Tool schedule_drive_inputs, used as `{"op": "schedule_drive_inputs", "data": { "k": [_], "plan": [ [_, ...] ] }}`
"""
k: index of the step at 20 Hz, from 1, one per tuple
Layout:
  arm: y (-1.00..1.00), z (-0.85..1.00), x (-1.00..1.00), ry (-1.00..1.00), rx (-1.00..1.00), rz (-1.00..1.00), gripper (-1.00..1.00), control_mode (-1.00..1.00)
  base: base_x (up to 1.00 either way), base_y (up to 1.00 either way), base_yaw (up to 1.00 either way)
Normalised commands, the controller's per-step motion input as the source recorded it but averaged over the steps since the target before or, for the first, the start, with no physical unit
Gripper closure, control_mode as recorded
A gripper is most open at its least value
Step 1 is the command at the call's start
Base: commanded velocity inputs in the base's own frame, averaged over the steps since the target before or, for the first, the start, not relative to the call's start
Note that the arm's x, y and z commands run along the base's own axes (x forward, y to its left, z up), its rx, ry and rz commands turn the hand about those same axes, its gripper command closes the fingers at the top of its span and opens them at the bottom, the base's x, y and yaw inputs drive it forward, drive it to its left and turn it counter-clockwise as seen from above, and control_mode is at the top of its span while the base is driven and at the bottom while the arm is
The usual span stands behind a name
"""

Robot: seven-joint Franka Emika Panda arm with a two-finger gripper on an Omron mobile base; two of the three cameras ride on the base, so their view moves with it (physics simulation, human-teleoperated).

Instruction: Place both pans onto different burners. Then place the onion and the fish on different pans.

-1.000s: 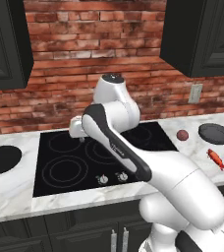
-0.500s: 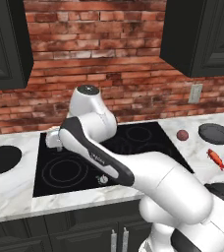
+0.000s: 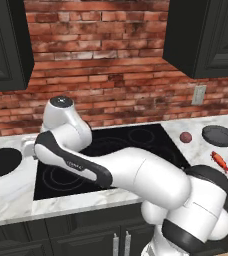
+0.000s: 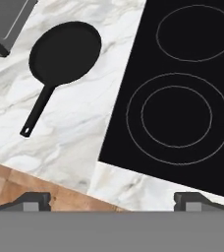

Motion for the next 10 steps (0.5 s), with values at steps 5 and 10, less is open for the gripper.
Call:
{"op": "schedule_drive_inputs", "data": {
  "k": [5,10],
  "plan": [
    [0.7,-0.16,0.35,0.0,0.01,0.0,-1.0,-1.0,0.0,0.0,0.0],
    [0.42,-0.01,0.03,0.04,0.01,0.04,-1.0,-1.0,0.0,0.0,0.0]
  ]
}}
